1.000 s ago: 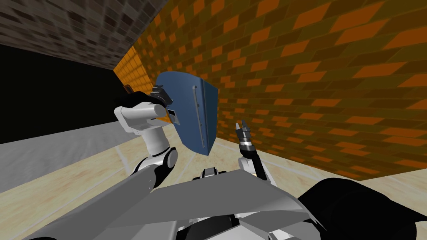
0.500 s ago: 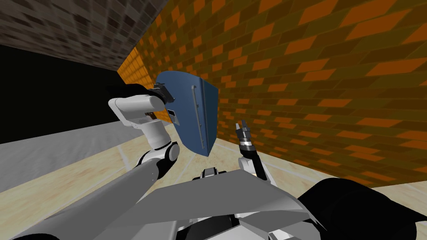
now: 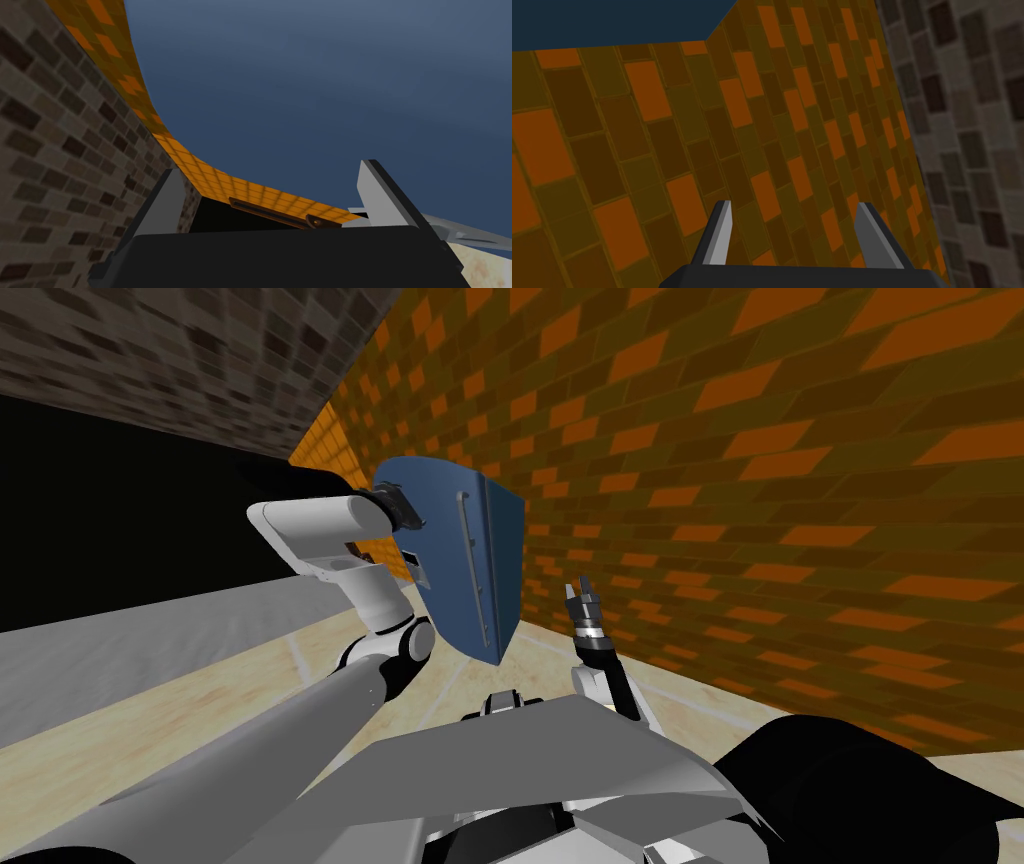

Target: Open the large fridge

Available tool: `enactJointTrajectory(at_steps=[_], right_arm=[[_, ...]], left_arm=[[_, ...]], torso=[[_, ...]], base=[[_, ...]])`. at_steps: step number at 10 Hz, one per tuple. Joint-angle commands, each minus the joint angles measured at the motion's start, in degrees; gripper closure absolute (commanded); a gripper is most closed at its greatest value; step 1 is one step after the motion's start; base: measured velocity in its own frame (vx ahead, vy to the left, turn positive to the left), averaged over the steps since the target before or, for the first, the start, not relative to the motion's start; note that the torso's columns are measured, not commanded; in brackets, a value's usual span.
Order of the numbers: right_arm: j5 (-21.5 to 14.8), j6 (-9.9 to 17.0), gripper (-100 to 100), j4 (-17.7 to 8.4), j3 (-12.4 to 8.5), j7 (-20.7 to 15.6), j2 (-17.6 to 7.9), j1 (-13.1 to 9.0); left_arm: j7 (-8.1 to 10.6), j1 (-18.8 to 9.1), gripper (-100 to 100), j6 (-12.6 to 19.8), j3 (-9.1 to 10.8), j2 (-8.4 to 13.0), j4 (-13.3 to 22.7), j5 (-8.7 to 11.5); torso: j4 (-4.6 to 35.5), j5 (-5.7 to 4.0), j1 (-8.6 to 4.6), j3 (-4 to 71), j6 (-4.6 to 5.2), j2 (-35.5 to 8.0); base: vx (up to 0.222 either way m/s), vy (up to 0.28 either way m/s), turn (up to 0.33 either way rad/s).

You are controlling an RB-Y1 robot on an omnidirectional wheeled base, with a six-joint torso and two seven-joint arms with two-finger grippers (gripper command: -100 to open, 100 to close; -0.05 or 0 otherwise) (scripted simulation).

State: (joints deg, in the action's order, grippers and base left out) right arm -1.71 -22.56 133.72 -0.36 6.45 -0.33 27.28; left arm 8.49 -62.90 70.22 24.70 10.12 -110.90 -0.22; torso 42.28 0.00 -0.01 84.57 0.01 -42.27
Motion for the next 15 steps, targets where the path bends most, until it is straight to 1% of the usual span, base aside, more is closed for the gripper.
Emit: enactJointTrajectory(at_steps=[1, 2, 3, 4, 5, 6, 7, 8, 9, 10, 11, 13, 14, 15], right_arm=[[0.0, 0.0, 0, 0.0, 0.0, 0.0, 0.0, 0.0], [0.0, 0.0, 0, 0.0, 0.0, 0.0, 0.0, 0.0], [0.0, 0.0, 0, 0.0, 0.0, 0.0, 0.0, 0.0], [0.0, 0.0, 0, 0.0, 0.0, 0.0, 0.0, 0.0], [0.0, 0.0, 0, 0.0, 0.0, 0.0, 0.0, 0.0], [0.0, 0.0, 0, 0.0, 0.0, 0.0, 0.0, 0.0], [0.0, 0.0, 0, 0.0, 0.0, 0.0, 0.0, 0.0], [0.0, 0.0, 0, 0.0, 0.0, 0.0, 0.0, 0.0], [0.0, 0.0, 0, 0.0, 0.0, 0.0, 0.0, 0.0], [0.0, 0.0, 0, 0.0, 0.0, 0.0, 0.0, 0.0], [0.0, 0.0, 0, 0.0, 0.0, 0.0, 0.0, 0.0], [0.0, 0.0, 0, 0.0, 0.0, 0.0, 0.0, 0.0], [0.0, 0.0, 0, 0.0, 0.0, 0.0, 0.0, 0.0], [0.0, 0.0, 0, 0.0, 0.0, 0.0, 0.0, 0.0]], left_arm=[[0.88, -3.5, -100, 4.3, 0.53, -0.5, 1.7, -0.1], [1.60, -5.7, -100, 5.9, 0.99, -0.9, 2.9, 0.0], [1.60, -6.3, -100, 7.6, 0.99, -0.9, 2.9, 0.0], [2.29, -8.5, -100, 9.3, 1.41, -1.4, 4.1, 0.0], [2.29, -8.9, -100, 10.7, 1.41, -1.4, 4.1, 0.0], [2.96, -11.2, -100, 12.2, 1.78, -1.8, 5.3, -0.1], [2.96, -11.4, -100, 13.6, 1.78, -1.8, 5.3, -0.1], [3.60, -13.6, -100, 15.4, 2.12, -2.2, 6.3, -0.1], [3.60, -13.6, -100, 16.3, 2.12, -2.2, 6.3, -0.1], [4.20, -15.7, -100, 18.2, 2.42, -2.7, 7.3, -0.1], [4.20, -15.7, -100, 18.8, 2.42, -2.7, 7.3, -0.1], [5.25, -19.3, -100, 22.5, 2.91, -3.5, 9.0, -0.1], [5.25, -19.3, -100, 23.1, 2.91, -3.5, 9.0, -0.1], [5.69, -20.7, -100, 24.9, 3.10, -3.8, 9.8, -0.1]], torso=[[0.0, -0.01, -0.03, 0.0, -0.01, 0.0], [0.0, -0.01, -0.01, 0.0, 0.00, 0.0], [0.0, -0.02, -0.05, 0.0, -0.01, 0.1], [0.0, 0.00, 0.01, 0.0, 0.00, 0.0], [0.0, 0.01, 0.03, 0.0, -0.01, 0.0], [0.0, 0.02, 0.06, 0.0, -0.01, -0.1], [0.0, 0.01, 0.02, 0.0, -0.01, -0.1], [0.0, 0.01, 0.02, 0.0, 0.00, 0.0], [0.0, 0.01, 0.03, 0.0, -0.01, 0.0], [0.0, 0.01, 0.02, 0.0, 0.00, 0.0], [0.0, -0.01, -0.04, 0.0, 0.00, 0.0], [0.0, 0.00, -0.01, 0.0, -0.01, 0.0], [0.0, -0.01, -0.02, 0.0, -0.01, 0.0], [0.0, -0.02, -0.02, 0.0, 0.07, 0.0]], base=[[0.036, -0.036, 0.023], [0.062, -0.052, 0.036], [0.050, -0.045, 0.034], [0.047, -0.039, 0.054], [0.037, -0.032, 0.024], [0.035, -0.035, 0.045], [0.032, -0.034, 0.023], [0.031, -0.028, 0.041], [0.029, -0.028, 0.022], [0.045, -0.039, 0.035], [0.033, -0.036, 0.022], [0.038, -0.042, 0.047], [0.033, -0.033, 0.026], [0.027, -0.031, 0.033]])
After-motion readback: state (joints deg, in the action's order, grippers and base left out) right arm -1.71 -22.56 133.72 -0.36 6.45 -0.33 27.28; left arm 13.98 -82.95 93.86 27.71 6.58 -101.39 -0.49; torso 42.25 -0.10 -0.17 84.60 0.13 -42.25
